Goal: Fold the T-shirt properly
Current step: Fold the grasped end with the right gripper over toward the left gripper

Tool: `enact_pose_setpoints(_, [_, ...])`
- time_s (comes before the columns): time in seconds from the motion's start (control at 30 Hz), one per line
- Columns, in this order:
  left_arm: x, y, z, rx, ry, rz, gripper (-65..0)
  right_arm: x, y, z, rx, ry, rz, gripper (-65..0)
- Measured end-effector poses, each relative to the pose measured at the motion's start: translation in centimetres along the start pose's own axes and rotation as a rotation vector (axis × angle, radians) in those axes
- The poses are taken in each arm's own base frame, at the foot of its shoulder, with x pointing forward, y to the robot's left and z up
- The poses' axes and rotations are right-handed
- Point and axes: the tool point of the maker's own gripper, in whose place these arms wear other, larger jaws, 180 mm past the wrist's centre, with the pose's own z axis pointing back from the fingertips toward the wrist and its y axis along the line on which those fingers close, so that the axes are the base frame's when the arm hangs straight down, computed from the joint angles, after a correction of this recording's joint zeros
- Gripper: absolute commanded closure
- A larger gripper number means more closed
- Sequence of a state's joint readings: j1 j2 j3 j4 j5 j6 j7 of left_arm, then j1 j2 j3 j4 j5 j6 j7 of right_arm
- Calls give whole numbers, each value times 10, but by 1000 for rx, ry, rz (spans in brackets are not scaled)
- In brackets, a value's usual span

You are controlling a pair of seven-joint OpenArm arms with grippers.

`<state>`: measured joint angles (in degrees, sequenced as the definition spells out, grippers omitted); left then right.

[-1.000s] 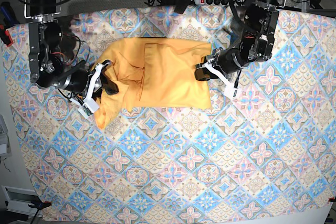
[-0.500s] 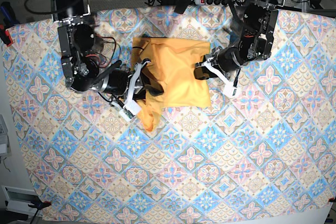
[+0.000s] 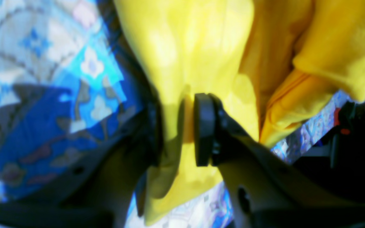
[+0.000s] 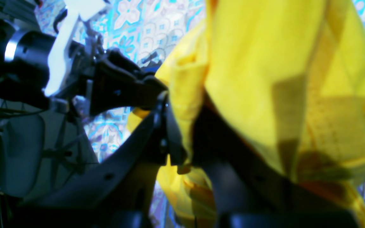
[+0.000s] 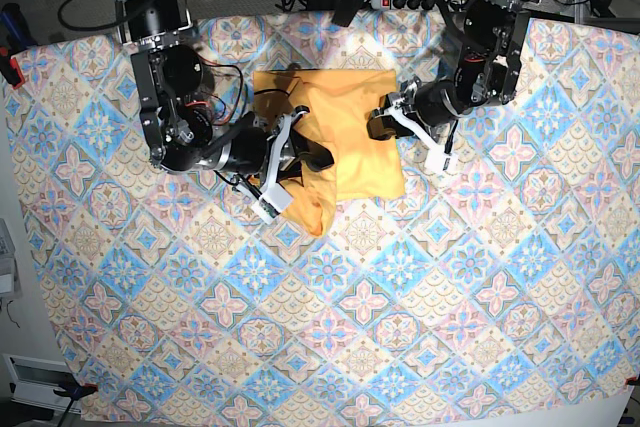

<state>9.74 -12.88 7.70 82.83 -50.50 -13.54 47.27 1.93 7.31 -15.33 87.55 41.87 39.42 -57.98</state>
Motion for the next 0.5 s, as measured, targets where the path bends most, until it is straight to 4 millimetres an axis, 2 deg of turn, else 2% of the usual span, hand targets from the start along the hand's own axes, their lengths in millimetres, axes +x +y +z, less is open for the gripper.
enact_pose_setpoints(0.17, [6, -1, 13, 1, -13, -48, -203, -11, -6, -4, 1, 18, -40, 0])
enact_pose_setpoints(0.33, [8, -3, 15, -2, -18, -55, -207, -14, -6, -5, 2, 27, -49, 0])
enact_pose_setpoints(0.5, [10, 8, 21, 26, -19, -71, -204, -12, 14, -23, 67, 103, 50, -1])
